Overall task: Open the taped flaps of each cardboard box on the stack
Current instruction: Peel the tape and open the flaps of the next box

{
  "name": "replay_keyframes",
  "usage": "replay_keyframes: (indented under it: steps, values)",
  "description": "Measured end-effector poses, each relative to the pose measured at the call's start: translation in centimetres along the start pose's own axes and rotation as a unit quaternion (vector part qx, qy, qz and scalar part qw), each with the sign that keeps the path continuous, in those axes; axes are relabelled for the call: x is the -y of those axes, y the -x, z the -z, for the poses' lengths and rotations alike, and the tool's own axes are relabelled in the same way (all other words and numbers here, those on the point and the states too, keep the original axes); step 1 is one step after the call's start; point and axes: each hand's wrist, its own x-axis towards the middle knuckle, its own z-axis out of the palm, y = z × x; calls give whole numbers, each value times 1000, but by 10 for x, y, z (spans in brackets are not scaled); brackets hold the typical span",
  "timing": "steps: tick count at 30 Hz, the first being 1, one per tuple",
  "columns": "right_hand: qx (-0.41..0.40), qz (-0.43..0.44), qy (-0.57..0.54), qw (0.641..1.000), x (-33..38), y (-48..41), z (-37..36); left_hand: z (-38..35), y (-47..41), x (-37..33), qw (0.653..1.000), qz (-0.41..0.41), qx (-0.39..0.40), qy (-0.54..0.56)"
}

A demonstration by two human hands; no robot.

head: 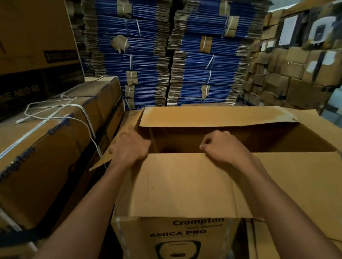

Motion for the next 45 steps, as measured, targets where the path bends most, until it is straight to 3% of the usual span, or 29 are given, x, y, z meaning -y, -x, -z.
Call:
replay_keyframes:
  steps: [3, 5, 9, 12, 16, 22, 33, 41, 45]
  values:
    - [80, -23, 40, 996, -2, -31, 8, 2, 3, 3, 1000, -1, 0, 13]
    - [81, -48, 67, 993, -5, -45, 7, 1, 2, 8, 1000, -4, -1, 29]
    - [-88, -30, 50, 994, -10, -61, -2, -1, 8, 12, 999, -26, -11, 46]
    - [-235, 26, 65, 969, -10, -71, 2, 1, 13, 12, 999, -26, -14, 25]
    - [-308, 56, 120, 942, -5, -104, 22, 1, 17, 13, 999, -25, -17, 16]
    - [-231, 36, 211, 949, -1, -156, 28, -2, 19, 15, 999, -16, -25, 23]
    - [-35, 12, 191, 981, -22, -197, -5, -3, 12, 12, 999, -9, -16, 29]
    - [-1, 42, 183, 982, -26, -179, 3, -1, 4, 6, 999, -4, -17, 29]
    - [-16, 39, 121, 992, -26, -145, 14, -1, 6, 8, 999, -10, -20, 40]
